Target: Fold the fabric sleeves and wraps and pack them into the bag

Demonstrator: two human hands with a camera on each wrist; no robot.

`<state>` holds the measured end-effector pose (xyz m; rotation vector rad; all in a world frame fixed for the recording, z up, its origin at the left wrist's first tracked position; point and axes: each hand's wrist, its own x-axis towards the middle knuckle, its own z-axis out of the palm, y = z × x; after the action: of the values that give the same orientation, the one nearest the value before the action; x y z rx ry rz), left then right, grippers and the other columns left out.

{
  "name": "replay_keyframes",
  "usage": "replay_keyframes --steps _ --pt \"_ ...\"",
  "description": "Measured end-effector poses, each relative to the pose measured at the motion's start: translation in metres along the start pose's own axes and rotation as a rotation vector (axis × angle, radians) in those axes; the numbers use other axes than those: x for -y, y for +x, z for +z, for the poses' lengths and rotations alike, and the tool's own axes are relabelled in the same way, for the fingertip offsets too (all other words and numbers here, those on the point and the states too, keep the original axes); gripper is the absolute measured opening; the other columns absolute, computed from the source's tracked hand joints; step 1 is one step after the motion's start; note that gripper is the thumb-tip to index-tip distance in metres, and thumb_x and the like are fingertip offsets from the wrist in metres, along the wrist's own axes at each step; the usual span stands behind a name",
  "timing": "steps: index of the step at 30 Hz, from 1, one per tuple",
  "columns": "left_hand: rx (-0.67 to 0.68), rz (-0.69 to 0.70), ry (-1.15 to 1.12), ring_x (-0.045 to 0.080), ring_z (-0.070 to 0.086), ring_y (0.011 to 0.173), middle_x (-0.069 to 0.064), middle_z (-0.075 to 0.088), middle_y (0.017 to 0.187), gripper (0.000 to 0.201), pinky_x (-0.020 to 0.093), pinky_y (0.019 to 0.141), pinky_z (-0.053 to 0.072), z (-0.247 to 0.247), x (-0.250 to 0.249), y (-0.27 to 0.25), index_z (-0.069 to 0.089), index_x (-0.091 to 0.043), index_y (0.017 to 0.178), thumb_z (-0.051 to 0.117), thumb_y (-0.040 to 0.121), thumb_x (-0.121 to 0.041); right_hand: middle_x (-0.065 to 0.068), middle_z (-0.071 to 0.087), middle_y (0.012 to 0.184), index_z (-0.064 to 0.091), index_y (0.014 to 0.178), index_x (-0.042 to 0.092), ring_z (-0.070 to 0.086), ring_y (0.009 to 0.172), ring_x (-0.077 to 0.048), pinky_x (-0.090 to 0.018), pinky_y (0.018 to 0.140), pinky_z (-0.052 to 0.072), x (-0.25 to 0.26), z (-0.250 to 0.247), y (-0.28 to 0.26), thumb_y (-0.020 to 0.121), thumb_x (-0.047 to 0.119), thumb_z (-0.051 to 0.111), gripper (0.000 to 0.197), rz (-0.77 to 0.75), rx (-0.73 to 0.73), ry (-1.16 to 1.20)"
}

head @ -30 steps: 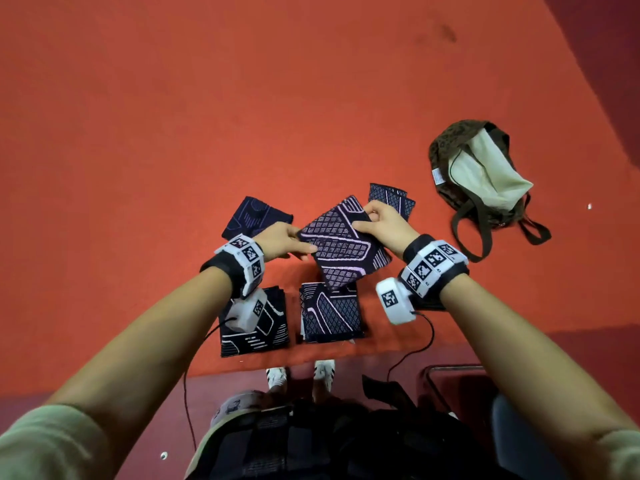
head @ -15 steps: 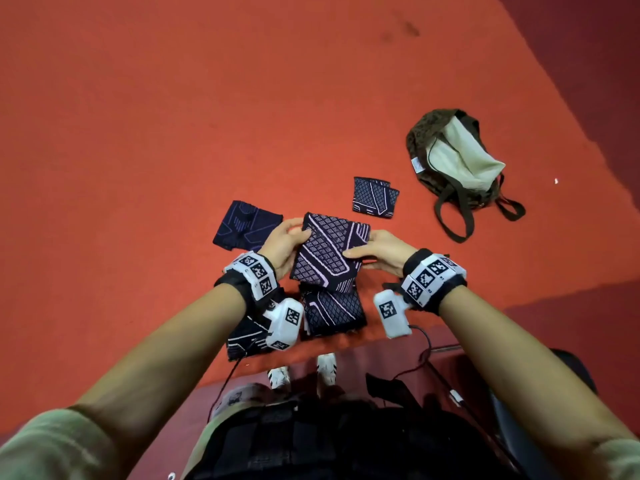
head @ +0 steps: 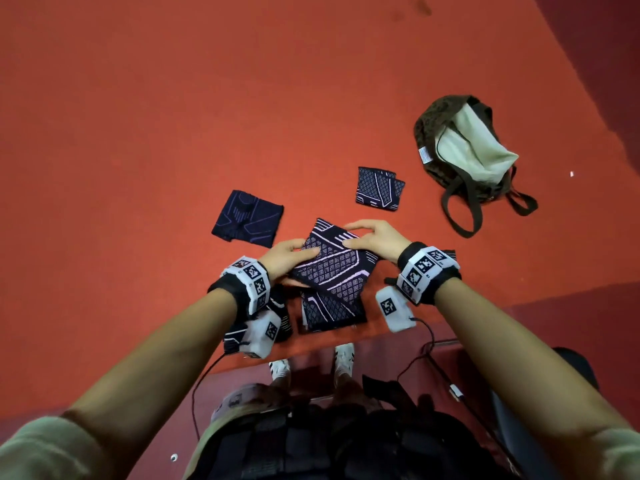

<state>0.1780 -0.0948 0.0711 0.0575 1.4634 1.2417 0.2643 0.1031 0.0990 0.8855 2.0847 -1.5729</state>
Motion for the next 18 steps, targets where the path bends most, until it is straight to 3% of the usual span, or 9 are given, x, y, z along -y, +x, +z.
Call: replay_keyframes --steps 1,3,5,7,10,12,14,16,18 --pt "-0.055 0.024 -0.031 0.015 0.071 0.072 0.008 0.071 0.096 0.018 0.032 0.060 0.060 0.001 0.004 0.001 0.062 -0.015 0.107 0.059 0.092 -0.024 -0.013 0.069 0.089 0.060 0.118 0.010 0.065 0.072 -0.019 -0.031 0.077 0.053 -0.002 0.000 0.004 0.081 0.018 0.072 0.039 0.005 -0.035 -0.036" --pt "-0.149 0.057 -0.066 0.016 0.070 0.076 0.005 0.071 0.099 0.021 0.033 0.062 0.060 0.002 0.010 0.002 0.060 -0.016 0.110 0.059 0.092 -0.026 -0.004 0.064 0.090 0.062 0.114 0.009 0.059 0.079 -0.014 -0.024 0.074 0.047 -0.006 -0.001 0.010 0.080 0.023 0.073 0.038 0.010 -0.072 -0.108" --pt "-0.186 0.050 -0.088 0.019 0.069 0.080 0.006 0.071 0.099 0.019 0.039 0.073 0.057 0.002 0.014 0.002 0.060 -0.015 0.107 0.059 0.092 -0.026 -0.001 0.059 0.101 0.062 0.114 0.007 0.055 0.090 -0.013 -0.020 0.077 0.041 -0.008 -0.001 0.014 0.080 0.021 0.074 0.039 0.026 -0.013 -0.128" --pt "-0.200 0.015 -0.083 0.020 0.069 0.079 0.008 0.070 0.099 0.019 0.041 0.079 0.055 0.001 0.018 0.002 0.059 -0.012 0.107 0.060 0.091 -0.021 0.000 0.060 0.102 0.061 0.112 0.009 0.058 0.087 -0.013 -0.020 0.067 0.048 -0.011 -0.001 0.016 0.081 0.017 0.073 0.034 0.063 0.044 -0.094" --pt "-0.214 -0.050 0.038 0.008 0.065 0.055 0.002 0.070 0.076 0.007 0.026 0.056 0.058 0.007 0.028 0.001 0.058 -0.011 0.094 0.062 0.089 -0.011 -0.005 0.063 0.098 0.052 0.105 0.013 0.063 0.069 -0.014 -0.017 0.045 0.050 -0.018 0.004 0.018 0.084 0.009 0.067 0.026 0.101 0.080 -0.048" --pt "-0.231 -0.128 0.123 0.003 0.056 0.039 -0.005 0.063 0.051 0.008 0.018 0.037 0.047 0.017 0.037 -0.001 0.058 -0.011 0.082 0.063 0.088 -0.009 -0.014 0.063 0.098 0.050 0.111 0.011 0.063 0.065 -0.017 -0.017 0.040 0.048 -0.027 0.009 0.020 0.085 0.002 0.063 0.030 0.096 0.117 -0.076" --pt "-0.253 -0.198 0.159 0.004 0.052 0.033 -0.005 0.058 0.044 0.012 0.016 0.034 0.042 0.025 0.053 0.000 0.058 -0.008 0.077 0.065 0.087 -0.008 -0.016 0.062 0.098 0.051 0.119 0.009 0.062 0.064 -0.019 -0.017 0.038 0.046 -0.038 0.015 0.022 0.085 -0.003 0.061 0.037 0.099 0.158 -0.139" --pt "-0.300 -0.220 0.185 0.009 0.058 0.042 0.001 0.063 0.058 0.011 0.021 0.041 0.048 0.028 0.069 0.007 0.061 -0.006 0.081 0.071 0.082 -0.011 -0.015 0.061 0.103 0.053 0.118 0.011 0.062 0.068 -0.020 -0.018 0.044 0.049 -0.052 0.019 0.025 0.083 -0.003 0.063 0.038 0.093 0.160 -0.197" --pt "-0.328 -0.214 0.250 0.019 0.065 0.066 0.007 0.067 0.079 0.015 0.032 0.067 0.057 0.031 0.079 0.013 0.065 -0.004 0.088 0.073 0.080 -0.014 -0.011 0.063 0.101 0.055 0.110 0.016 0.062 0.071 -0.019 -0.024 0.057 0.053 -0.064 0.022 0.028 0.081 0.001 0.067 0.035 0.076 0.116 -0.256"
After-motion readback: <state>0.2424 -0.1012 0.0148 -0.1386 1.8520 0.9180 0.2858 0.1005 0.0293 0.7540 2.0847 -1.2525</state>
